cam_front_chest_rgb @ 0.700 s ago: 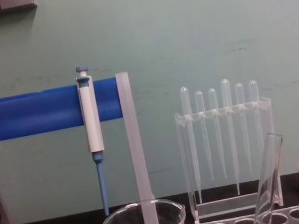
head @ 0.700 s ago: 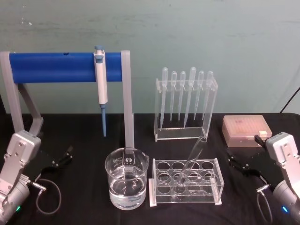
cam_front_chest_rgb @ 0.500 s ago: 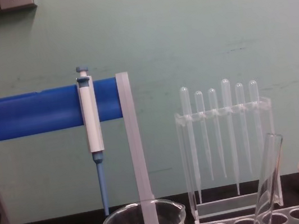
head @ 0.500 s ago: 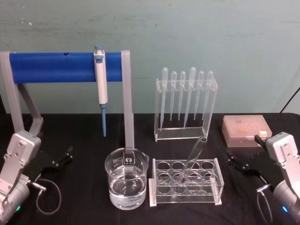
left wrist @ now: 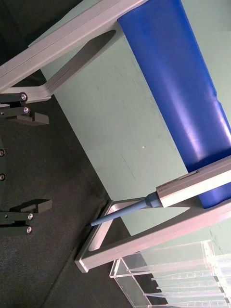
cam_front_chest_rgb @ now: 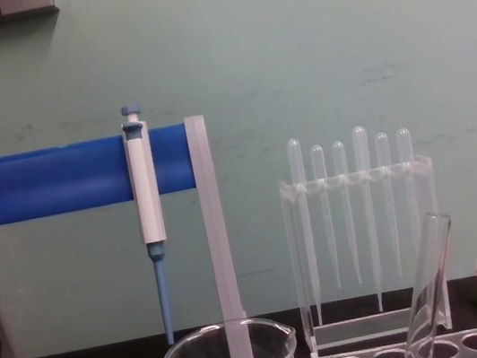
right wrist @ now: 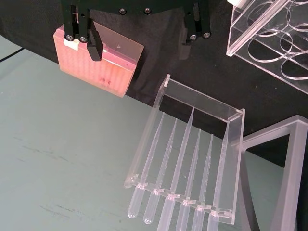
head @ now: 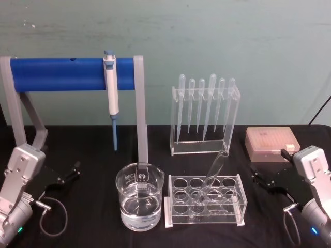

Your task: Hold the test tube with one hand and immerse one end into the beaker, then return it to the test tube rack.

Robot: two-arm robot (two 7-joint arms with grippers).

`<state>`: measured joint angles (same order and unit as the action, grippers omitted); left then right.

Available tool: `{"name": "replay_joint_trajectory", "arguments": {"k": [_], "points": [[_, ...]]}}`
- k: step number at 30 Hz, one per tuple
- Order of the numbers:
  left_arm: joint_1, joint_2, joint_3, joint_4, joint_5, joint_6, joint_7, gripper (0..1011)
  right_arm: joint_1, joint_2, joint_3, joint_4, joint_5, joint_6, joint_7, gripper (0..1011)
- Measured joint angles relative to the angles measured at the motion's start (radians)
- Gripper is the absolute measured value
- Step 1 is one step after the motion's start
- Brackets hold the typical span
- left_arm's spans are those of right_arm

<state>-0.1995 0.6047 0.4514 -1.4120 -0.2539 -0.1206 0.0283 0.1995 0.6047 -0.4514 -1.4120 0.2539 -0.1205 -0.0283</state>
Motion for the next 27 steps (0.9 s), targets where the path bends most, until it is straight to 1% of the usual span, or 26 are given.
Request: {"name": "replay_joint_trajectory", "arguments": {"k": [27], "points": [[0.0, 0.0, 0.0, 0.0, 0.0, 0.0, 0.0, 1000, 0.0, 0.0, 0.0, 0.0, 0.0, 0.0, 0.0, 1003]]}}
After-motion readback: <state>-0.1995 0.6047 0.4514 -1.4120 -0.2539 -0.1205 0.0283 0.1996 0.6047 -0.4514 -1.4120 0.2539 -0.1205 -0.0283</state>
